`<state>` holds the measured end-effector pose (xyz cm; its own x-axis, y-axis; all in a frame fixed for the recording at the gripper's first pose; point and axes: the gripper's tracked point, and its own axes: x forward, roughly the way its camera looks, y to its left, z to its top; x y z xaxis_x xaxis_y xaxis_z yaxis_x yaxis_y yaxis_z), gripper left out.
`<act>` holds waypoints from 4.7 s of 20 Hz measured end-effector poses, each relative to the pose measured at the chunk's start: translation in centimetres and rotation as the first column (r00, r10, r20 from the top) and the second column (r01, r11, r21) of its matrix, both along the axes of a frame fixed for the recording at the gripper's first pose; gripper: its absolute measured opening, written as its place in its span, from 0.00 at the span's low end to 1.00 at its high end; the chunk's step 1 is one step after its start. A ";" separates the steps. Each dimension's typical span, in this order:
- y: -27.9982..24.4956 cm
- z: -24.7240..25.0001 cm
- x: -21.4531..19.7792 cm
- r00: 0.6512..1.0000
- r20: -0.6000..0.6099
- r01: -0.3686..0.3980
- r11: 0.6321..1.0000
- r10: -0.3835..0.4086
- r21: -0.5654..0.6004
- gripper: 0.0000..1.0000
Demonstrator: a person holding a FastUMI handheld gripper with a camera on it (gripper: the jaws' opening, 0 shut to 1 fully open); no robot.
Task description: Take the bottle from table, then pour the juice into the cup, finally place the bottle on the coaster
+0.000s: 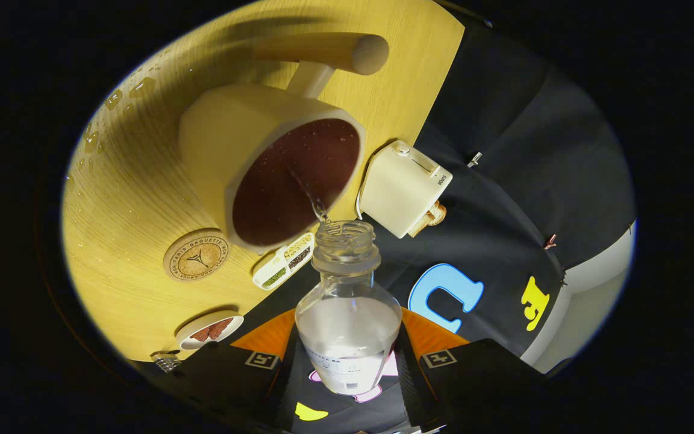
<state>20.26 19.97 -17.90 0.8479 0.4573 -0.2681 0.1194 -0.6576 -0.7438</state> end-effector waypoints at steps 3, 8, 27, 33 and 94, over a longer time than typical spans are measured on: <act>0.0 0.8 -0.2 1.000 0.016 -0.012 1.000 0.012 -0.011 0.71; 0.0 2.1 0.0 0.999 0.034 -0.022 0.999 0.023 -0.023 0.71; 0.1 2.2 -0.9 0.998 0.037 -0.051 0.997 0.053 -0.049 0.71; 0.1 2.1 -1.1 0.998 0.037 -0.058 0.997 0.060 -0.052 0.71; -7.7 -5.8 8.6 0.596 -0.720 0.793 -0.402 0.356 0.458 0.73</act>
